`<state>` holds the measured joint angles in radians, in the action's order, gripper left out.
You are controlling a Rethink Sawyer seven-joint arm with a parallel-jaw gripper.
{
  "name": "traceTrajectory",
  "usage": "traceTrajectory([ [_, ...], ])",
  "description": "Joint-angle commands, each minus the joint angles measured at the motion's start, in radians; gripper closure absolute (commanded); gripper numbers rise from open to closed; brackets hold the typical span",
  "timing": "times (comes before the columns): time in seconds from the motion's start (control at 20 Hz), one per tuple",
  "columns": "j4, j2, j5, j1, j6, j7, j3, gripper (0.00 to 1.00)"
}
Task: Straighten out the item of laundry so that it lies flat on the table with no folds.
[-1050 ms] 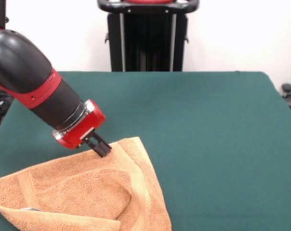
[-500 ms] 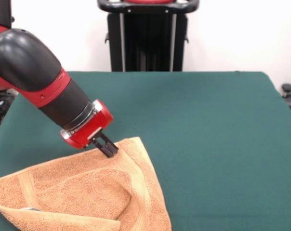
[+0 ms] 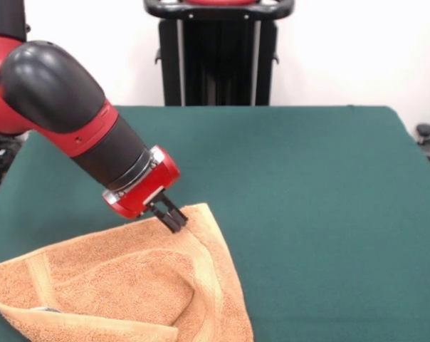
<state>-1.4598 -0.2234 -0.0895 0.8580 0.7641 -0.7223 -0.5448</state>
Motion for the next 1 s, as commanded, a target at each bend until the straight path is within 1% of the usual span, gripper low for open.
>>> traceTrajectory([
  [0.05, -0.094, 0.026, -0.03, -0.049, -0.055, -0.064, -0.074, 1.0],
  [0.2, -0.073, 0.043, -0.048, -0.062, -0.055, -0.06, -0.051, 1.0],
  [0.35, -0.037, 0.054, -0.065, -0.091, -0.021, -0.065, -0.007, 1.0],
  [0.6, 0.062, 0.081, -0.106, -0.175, 0.077, -0.094, 0.101, 1.0],
  [0.85, 0.131, 0.132, -0.111, -0.225, 0.115, -0.119, 0.16, 1.0],
  [1.0, 0.181, 0.152, -0.132, -0.269, 0.158, -0.136, 0.215, 1.0],
])
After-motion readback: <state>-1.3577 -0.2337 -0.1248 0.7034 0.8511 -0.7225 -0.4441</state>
